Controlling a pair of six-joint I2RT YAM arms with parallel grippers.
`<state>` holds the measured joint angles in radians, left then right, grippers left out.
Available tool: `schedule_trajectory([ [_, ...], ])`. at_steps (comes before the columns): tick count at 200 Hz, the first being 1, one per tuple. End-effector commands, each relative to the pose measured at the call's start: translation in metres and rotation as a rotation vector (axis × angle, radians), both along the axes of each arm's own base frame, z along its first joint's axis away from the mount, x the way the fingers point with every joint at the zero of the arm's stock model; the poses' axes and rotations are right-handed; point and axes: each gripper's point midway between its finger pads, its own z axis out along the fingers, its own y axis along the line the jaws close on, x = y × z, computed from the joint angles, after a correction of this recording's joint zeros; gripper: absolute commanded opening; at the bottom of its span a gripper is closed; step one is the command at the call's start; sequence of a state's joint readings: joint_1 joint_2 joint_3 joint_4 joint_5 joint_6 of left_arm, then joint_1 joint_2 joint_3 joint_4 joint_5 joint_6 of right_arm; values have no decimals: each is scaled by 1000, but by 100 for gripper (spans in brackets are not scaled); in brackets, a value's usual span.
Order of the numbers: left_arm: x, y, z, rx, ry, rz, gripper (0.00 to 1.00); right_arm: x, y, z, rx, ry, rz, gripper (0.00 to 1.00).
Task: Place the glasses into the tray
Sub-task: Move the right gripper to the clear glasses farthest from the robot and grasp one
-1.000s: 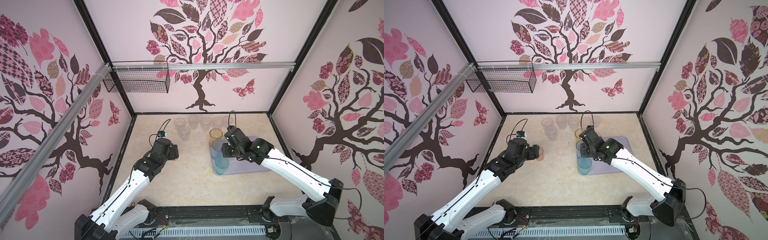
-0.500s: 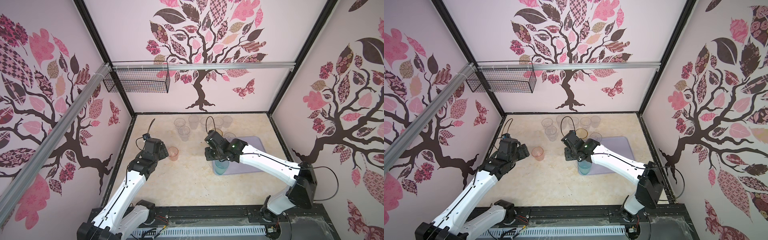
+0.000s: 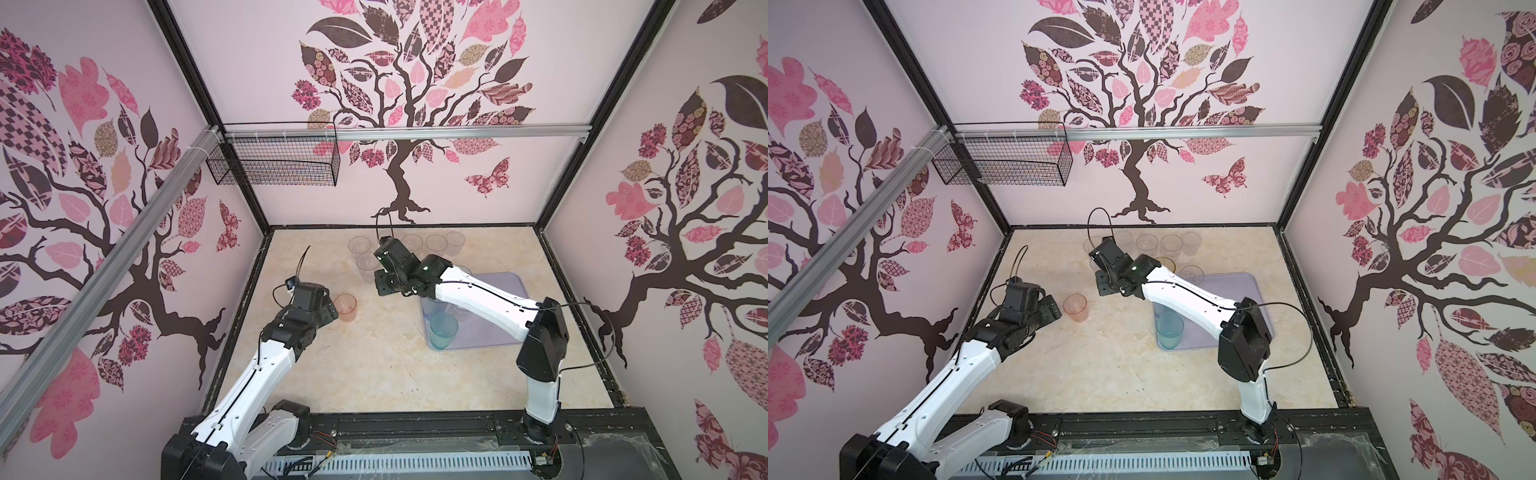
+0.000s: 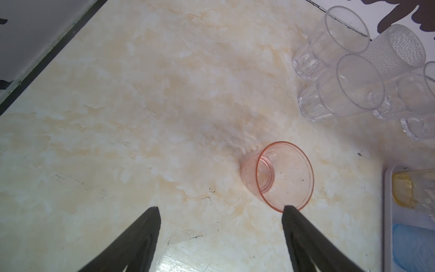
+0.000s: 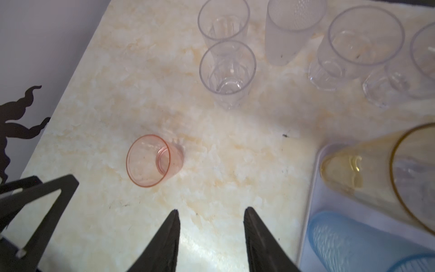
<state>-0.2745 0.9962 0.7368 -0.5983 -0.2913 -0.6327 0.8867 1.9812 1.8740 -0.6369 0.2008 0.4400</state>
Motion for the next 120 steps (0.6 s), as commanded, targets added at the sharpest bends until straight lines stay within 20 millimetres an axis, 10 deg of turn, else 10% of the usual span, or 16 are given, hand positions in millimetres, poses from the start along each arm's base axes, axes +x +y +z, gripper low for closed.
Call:
schedule_trajectory([
  [1,0,-3,-11,-22,10,-8,85,39,7,-20,-37,-37,-42,48],
  [45,5,-6,-4,-20,-10,-33,85,112,6,-52,13,-19,-177,52],
  [120,5,-9,-7,-28,-4,-46,85,145,17,-116,-27,4,-186,54],
])
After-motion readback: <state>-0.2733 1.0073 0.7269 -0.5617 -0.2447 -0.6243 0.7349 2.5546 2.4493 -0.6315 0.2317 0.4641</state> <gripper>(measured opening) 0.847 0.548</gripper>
